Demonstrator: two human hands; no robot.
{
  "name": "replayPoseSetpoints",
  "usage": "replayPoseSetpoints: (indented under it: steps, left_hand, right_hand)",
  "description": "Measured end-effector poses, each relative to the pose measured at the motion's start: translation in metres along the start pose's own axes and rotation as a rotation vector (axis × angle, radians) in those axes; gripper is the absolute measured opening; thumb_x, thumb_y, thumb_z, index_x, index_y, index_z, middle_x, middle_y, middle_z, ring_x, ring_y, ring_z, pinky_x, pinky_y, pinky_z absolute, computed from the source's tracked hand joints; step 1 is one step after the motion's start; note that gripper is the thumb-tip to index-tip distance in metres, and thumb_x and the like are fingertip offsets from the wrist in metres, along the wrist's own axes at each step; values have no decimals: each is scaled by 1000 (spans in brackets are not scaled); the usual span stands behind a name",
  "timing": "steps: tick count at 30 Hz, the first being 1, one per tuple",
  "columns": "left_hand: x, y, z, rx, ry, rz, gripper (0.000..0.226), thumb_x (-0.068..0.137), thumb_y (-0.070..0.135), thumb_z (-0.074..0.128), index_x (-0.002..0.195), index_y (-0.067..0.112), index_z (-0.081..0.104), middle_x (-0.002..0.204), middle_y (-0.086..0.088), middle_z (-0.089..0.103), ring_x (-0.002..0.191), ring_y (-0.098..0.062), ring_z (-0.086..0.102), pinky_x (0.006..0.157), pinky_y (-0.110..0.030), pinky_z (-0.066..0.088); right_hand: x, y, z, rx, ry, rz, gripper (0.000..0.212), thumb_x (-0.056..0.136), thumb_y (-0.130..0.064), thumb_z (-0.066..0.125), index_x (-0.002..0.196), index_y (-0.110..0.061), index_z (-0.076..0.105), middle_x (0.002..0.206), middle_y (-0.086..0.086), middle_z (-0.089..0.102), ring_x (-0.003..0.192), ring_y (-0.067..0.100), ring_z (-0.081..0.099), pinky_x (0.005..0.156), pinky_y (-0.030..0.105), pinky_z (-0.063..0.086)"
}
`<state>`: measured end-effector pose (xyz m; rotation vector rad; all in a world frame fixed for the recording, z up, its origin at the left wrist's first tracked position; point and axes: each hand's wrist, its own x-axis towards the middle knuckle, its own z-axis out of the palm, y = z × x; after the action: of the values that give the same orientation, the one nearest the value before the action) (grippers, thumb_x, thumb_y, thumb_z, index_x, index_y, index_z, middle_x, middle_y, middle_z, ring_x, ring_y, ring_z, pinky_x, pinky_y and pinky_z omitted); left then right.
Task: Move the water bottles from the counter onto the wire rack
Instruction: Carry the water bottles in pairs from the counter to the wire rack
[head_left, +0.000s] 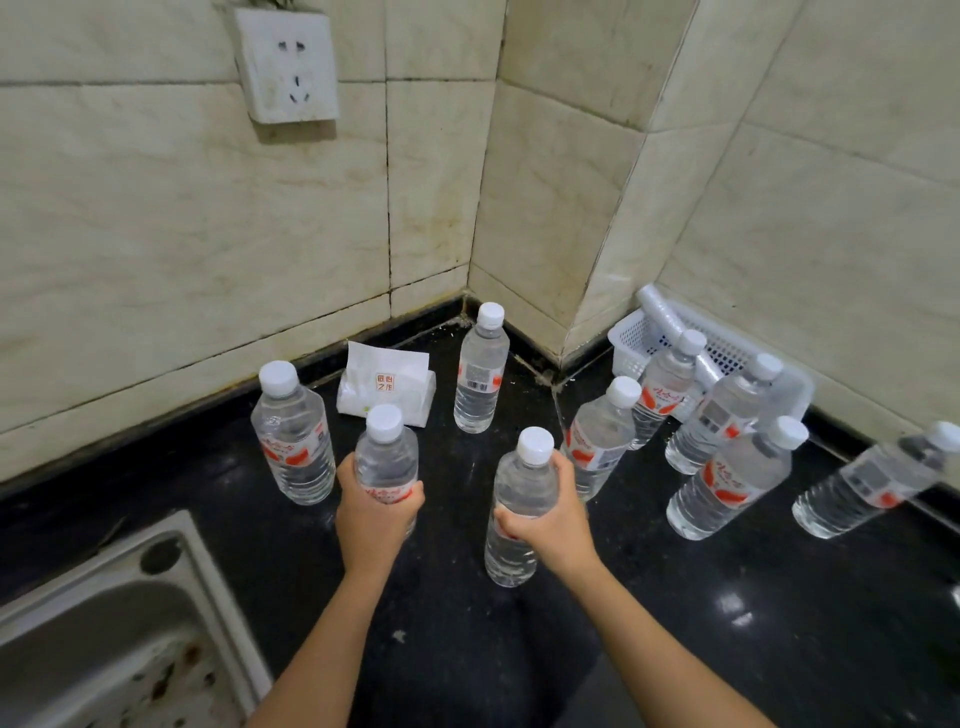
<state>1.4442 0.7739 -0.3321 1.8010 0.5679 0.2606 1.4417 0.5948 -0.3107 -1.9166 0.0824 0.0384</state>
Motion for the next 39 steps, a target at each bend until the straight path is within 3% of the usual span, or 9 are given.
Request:
replayPoseSetpoints:
  steps: [7,11,16,21,24,27,32,35,39]
  left_hand:
    - [-51,0,-9,77,-91,-9,72,66,16,78,126,17,38,114,-12,62,103,-36,59,86,-37,44]
    - [-71,3,-7,175,-195,60,67,66,20,77,124,18,43,109,-8,65,100,-34,60,85,-39,45]
    - [-105,10,10,163,-303,63,68,67,19,77,126,19,44,112,-12,64,103,-35,59,88,-40,45]
    - [-141,30,40,164,-482,135,70,67,20,77,128,21,41,116,-11,63,106,-33,58,88,-37,44]
    - [-173,43,60,162,-580,204,69,67,21,77,126,22,42,115,-10,64,104,-34,59,85,-36,44]
    - [-221,54,82,161,-697,287,67,65,20,78,123,21,45,109,-10,66,98,-33,60,78,-32,43]
    - [-328,62,116,136,-863,392,67,64,22,79,122,22,46,103,-4,66,96,-30,62,77,-30,43]
    - [-404,64,131,82,-955,405,66,64,19,78,122,22,46,94,2,61,90,-24,59,80,-29,42]
    - [-507,60,144,23,-1089,404,64,65,17,78,121,21,47,90,4,59,86,-21,56,80,-28,42]
  right_hand:
    - [-37,6,-23,13,41,35,69,64,-4,77,109,-38,38,101,-16,54,94,3,56,89,27,45]
    - [-74,16,-46,19,124,91,60,53,-18,75,99,-40,42,98,-15,58,89,2,59,79,17,46]
    - [-121,30,-84,8,259,161,65,45,-32,74,100,-42,41,98,-17,57,88,-4,59,72,11,46]
    - [-169,45,-129,-9,402,205,69,62,-10,79,106,-42,37,96,-21,53,86,-4,55,74,13,41]
    - [-207,53,-159,10,533,221,66,57,-15,78,99,-47,38,97,-20,54,89,0,56,78,17,40]
    - [-254,60,-191,26,661,226,68,57,-13,79,99,-47,37,101,-20,52,95,10,55,83,23,41]
    - [-354,74,-247,6,836,230,73,60,-7,81,107,-40,36,102,-24,47,100,12,50,84,25,39]
    - [-422,83,-282,-3,904,256,74,52,-17,81,109,-32,36,101,-23,47,97,11,51,79,17,38]
    - [-513,90,-320,1,985,272,67,50,-19,78,100,-37,37,101,-22,48,93,-3,51,71,4,41]
